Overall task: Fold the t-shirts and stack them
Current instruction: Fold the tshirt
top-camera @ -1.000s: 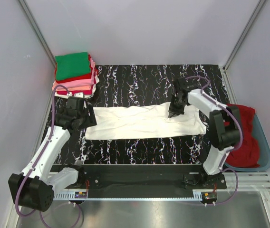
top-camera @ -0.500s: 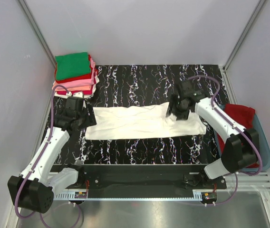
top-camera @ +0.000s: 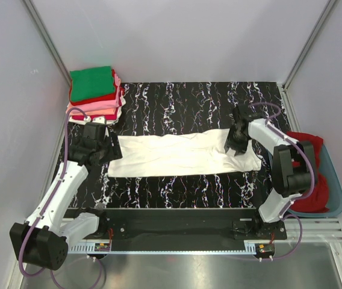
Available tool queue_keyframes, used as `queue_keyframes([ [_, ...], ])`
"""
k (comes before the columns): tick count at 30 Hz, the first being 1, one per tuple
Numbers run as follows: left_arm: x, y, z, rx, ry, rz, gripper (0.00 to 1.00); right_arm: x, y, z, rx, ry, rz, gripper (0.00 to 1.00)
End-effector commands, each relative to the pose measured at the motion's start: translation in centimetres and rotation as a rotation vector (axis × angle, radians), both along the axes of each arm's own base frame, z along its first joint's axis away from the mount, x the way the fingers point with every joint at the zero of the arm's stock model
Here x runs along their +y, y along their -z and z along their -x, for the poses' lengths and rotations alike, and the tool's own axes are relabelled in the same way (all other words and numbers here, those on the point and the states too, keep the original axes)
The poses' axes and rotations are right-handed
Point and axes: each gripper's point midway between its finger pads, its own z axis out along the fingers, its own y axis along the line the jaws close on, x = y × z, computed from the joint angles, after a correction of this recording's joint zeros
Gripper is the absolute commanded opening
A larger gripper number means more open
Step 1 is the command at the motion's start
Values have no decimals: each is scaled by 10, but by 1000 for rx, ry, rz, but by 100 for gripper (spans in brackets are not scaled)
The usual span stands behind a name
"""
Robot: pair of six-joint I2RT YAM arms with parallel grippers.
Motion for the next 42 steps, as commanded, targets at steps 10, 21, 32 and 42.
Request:
queue_keyframes([
  [10,-23,22,-39,67,31,33,70,12,-37,40,-92,-16,-115,50],
  [21,-56,119,-68,401,29,-31,67,37,17,-5,93,-46,-168,56],
  [32,-59,148,-14,594,65,-70,66,58,50,-125,115,-75,-159,58],
  [42,-314,48,134,646,448,706,66,182,-4,-289,-420,-195,-796,67],
])
